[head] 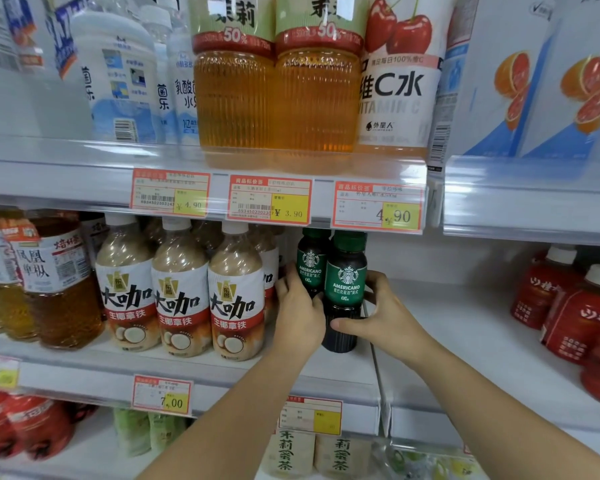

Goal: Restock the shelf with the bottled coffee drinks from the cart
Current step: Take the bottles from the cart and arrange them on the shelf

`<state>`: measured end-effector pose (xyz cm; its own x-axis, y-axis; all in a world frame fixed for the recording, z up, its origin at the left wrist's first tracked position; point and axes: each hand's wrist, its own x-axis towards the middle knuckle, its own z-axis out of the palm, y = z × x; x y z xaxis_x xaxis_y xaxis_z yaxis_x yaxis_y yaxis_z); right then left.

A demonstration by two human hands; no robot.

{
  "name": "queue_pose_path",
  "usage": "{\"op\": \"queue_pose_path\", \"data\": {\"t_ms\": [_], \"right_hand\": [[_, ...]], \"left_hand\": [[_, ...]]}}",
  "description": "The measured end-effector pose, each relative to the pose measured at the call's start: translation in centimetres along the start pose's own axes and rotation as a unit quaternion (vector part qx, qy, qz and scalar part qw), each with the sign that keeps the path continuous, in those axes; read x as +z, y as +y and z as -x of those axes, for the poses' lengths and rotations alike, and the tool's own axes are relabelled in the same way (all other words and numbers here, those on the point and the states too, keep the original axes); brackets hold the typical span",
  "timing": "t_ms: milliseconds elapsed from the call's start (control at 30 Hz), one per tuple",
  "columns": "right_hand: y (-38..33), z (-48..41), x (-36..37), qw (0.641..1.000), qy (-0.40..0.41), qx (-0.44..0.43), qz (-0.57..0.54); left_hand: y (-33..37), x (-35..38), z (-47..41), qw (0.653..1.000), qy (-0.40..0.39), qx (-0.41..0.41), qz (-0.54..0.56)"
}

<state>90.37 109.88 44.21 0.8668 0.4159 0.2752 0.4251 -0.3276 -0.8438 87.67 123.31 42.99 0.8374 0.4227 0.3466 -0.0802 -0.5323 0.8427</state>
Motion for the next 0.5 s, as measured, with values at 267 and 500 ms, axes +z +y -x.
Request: {"op": "queue_pose_path", "data": {"t_ms": [267,500], "right_hand": [[0.31,-0.25,-0.58,1.000,0.009,0.002,0.011],[0.43,-0.22,-0.52,1.000,0.010,0.001,0.019]], "left_hand": [[-0.15,0.61,-0.39,1.000,-0.003,0.001,0.014],[0.19,0.91,-0.95,0.999,0.017,-0.013,0.027]]}}
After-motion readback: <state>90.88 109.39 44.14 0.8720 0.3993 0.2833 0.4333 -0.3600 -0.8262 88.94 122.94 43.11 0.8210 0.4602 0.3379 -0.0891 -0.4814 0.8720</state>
